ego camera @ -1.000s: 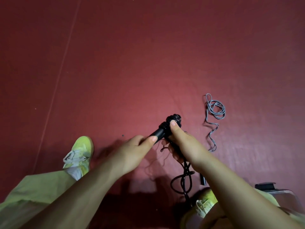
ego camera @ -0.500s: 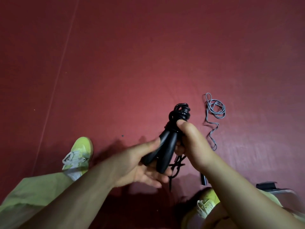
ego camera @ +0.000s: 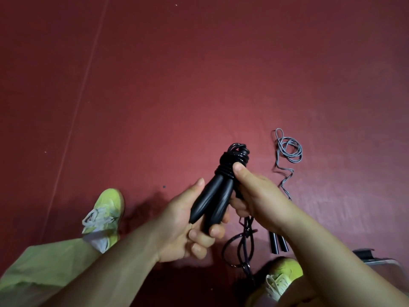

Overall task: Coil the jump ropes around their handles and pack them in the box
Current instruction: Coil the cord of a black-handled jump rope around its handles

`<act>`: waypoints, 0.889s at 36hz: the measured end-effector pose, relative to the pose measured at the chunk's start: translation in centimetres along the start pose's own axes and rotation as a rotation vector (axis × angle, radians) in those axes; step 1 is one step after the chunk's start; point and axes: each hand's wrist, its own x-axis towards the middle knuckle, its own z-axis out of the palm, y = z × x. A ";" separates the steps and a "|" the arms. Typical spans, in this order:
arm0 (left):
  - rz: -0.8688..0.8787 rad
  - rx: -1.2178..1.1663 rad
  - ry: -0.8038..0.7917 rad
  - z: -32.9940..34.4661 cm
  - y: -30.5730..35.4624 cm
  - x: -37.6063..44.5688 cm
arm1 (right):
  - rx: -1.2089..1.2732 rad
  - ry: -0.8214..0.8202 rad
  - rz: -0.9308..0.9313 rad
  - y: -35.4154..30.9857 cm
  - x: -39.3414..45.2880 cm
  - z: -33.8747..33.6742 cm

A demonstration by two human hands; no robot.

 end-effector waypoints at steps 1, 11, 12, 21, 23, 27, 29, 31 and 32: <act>0.009 0.043 0.046 0.0 0.0 0.0 | -0.011 0.018 0.016 0.1 0.0 -0.1; 0.233 0.561 0.496 -0.1 0.0 0.6 | -0.301 0.089 0.081 0.7 0.2 -0.3; 0.251 0.600 0.516 -0.3 0.0 0.7 | -0.322 0.095 0.095 0.8 0.1 -0.3; 0.310 0.848 0.666 -2.3 0.0 1.5 | -0.353 0.104 0.161 0.5 0.1 -0.1; 0.311 0.917 0.729 -2.4 -0.1 1.4 | -0.342 0.100 0.180 0.7 0.1 0.0; 0.347 1.062 0.793 -2.4 -0.1 1.2 | -0.228 0.040 0.238 0.6 -0.2 0.1; 0.362 1.063 0.801 -2.1 0.1 0.9 | -0.194 0.005 0.205 0.5 -0.2 0.2; 0.385 1.042 0.788 -1.8 0.3 0.7 | -0.144 0.025 0.182 0.3 -0.3 0.4; 0.393 1.026 0.776 -1.7 0.4 0.7 | -0.120 0.044 0.172 0.2 -0.3 0.5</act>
